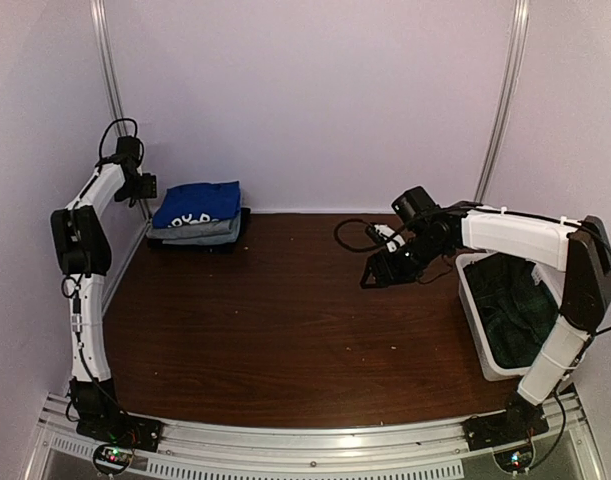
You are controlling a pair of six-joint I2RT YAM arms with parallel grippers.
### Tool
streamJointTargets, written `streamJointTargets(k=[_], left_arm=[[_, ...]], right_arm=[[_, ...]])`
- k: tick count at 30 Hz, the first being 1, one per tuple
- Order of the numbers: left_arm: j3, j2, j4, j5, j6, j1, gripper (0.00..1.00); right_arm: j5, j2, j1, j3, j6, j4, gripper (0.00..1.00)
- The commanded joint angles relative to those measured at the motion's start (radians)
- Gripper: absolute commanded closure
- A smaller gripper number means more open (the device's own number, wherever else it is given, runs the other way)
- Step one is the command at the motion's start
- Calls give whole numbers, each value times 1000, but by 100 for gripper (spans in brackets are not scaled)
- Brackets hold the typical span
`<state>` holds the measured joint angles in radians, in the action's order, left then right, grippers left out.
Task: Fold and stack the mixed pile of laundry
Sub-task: Place the square-folded T-shirt at the corner of the board, then adjust the square-folded T-shirt at the corner of the board.
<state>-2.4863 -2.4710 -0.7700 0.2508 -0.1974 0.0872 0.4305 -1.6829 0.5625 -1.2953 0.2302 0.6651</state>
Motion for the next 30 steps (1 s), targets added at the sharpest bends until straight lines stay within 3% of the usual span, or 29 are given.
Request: streamJointTargets(k=[1,3,5,11,19,30], left_arm=[[122,151,6,-111,-4,-3,15],[271,234,84,-302,1,-6,20],[389,301,115,-376,-20,-13,28],[611,397,154,-389,-108,-11,37],[664,389,143,-352,-151,9,45],[628,309,211,-456,-141,29,62]], right_arm=[[-6,61,-17,-15,-10,8,33],[-4,69,-19,-9,-8,5,33],[-2,73,-20,-2,-5,-1,33],[19,88,-21,25,24,-38,33],[48,95,-22,56,54,-69,33],[43,89,-21,51,52,-60,33]])
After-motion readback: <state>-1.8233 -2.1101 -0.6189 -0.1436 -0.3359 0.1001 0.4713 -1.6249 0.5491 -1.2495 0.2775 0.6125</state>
